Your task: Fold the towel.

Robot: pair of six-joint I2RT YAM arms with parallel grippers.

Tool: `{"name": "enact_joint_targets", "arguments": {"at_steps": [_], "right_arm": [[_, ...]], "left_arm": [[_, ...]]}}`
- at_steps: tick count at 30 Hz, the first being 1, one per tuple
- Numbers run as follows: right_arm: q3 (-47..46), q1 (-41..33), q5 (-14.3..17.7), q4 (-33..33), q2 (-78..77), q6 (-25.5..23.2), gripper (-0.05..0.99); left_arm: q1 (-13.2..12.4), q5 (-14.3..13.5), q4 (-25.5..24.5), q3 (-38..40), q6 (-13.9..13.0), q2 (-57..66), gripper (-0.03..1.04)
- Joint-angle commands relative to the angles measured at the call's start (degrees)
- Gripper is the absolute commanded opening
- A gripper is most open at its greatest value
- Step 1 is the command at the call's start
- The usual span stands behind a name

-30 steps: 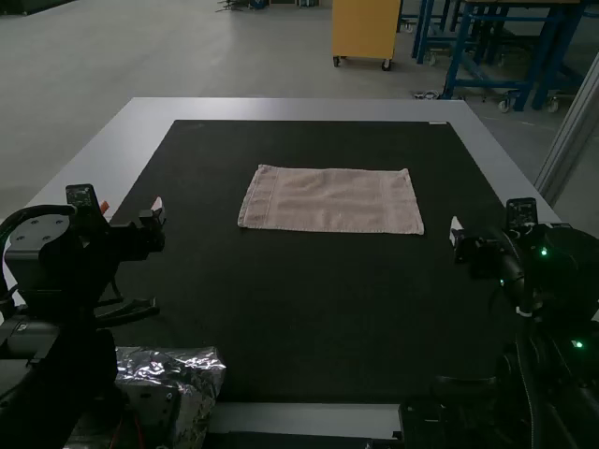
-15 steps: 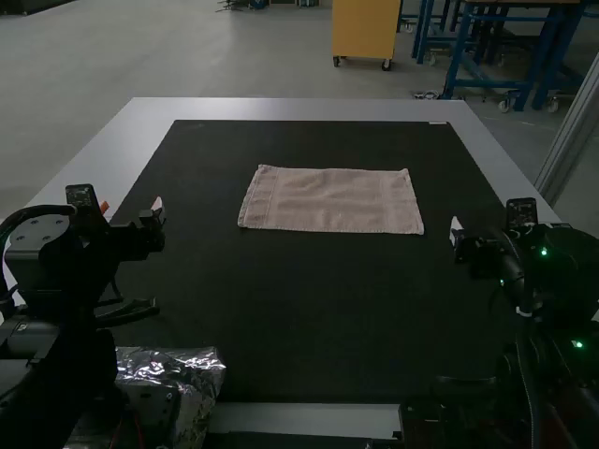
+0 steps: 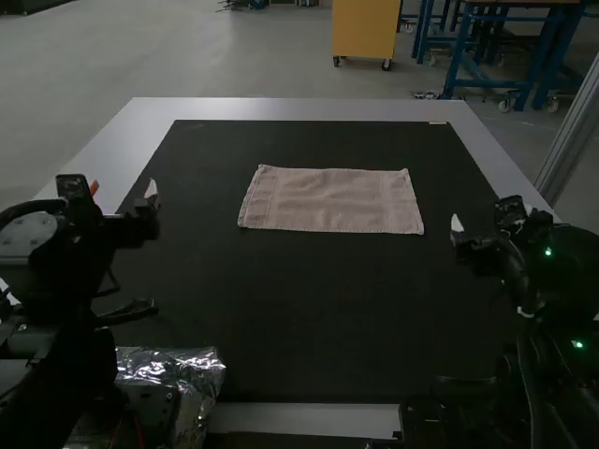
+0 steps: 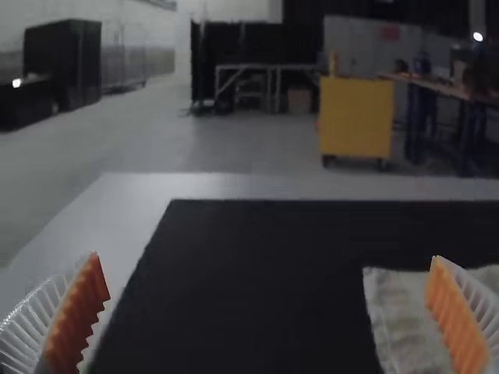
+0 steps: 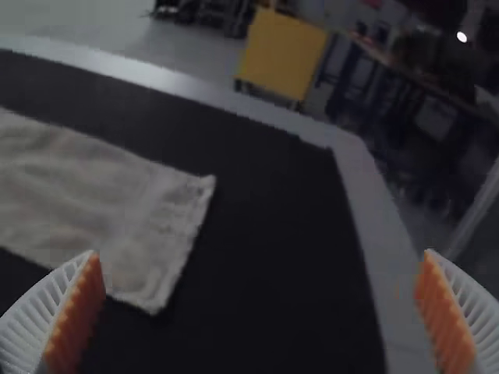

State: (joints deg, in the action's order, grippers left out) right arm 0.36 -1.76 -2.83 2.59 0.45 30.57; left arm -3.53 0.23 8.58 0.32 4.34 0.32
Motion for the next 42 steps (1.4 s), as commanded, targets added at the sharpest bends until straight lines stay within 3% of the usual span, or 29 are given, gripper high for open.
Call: {"name": "enact_joint_targets", "arguments": {"at_steps": [1, 2, 5, 7, 8, 12, 16, 17, 20, 23, 26, 29, 31, 37, 42], "right_arm": [[-0.36, 0.27, -1.12, 0.57, -0.54, 12.59, 0.91], [-0.36, 0.27, -1.12, 0.57, -0.54, 11.44, 0.91], [-0.36, 0.35, -1.39, 2.60, -0.54, 11.01, 0.91], [-0.36, 0.35, -1.39, 4.53, -0.45, 10.13, 0.91], [-0.45, 0.27, -1.65, 5.76, -0.54, 8.98, 0.91], [0.08, 0.88, -1.65, 13.85, -0.45, 3.36, 0.91], [5.09, 1.85, -1.65, 13.14, 2.10, -0.24, 0.91], [6.85, 2.11, -1.65, 12.53, 3.77, -1.91, 0.91], [12.56, 2.64, -1.21, 12.26, 11.77, -8.15, 0.91], [18.89, 3.17, -0.86, 10.42, 22.05, -14.83, 0.91], [24.07, 3.69, -1.39, 6.29, 31.81, -19.32, 0.91], [28.56, 3.25, -3.32, -1.27, 40.07, -22.39, 0.91], [30.93, 3.08, -5.96, -4.52, 44.73, -25.29, 0.91], [34.88, 2.64, -6.75, -8.92, 57.03, -28.02, 0.91], [37.78, 1.50, -7.54, -9.01, 66.70, -28.28, 0.91]], "left_arm": [[-0.43, -1.55, 1.00, -0.40, -19.02, -0.32, 0.94], [-0.25, -0.23, 0.91, -0.40, -25.34, -0.32, 0.94], [0.54, 1.09, 1.35, -0.32, -26.75, -0.32, 0.94], [0.98, 6.45, 0.65, -0.32, -31.32, -0.32, 0.95], [1.16, 6.71, 0.83, -0.32, -32.20, -0.32, 0.94], [1.16, 4.08, 7.15, -0.14, -30.71, -0.32, 0.95], [1.42, 3.46, 8.56, 5.04, -30.62, 1.09, 0.94], [1.42, 3.11, 8.47, 6.63, -29.91, 2.50, 0.94], [1.42, 1.44, 8.38, 11.81, -23.67, 10.05, 0.94], [1.51, 1.18, 6.63, 17.70, -13.92, 21.48, 0.95], [1.51, 3.20, 4.34, 23.59, -5.48, 32.99, 0.96], [1.51, 5.04, 1.09, 28.60, 0.50, 45.12, 0.96], [1.60, 5.66, -0.32, 31.06, 1.73, 52.86, 0.96], [2.48, 5.31, -1.20, 37.56, 1.46, 72.63, 0.96], [5.29, 4.60, -1.55, 43.63, 0.67, 82.56, 0.95]]}}
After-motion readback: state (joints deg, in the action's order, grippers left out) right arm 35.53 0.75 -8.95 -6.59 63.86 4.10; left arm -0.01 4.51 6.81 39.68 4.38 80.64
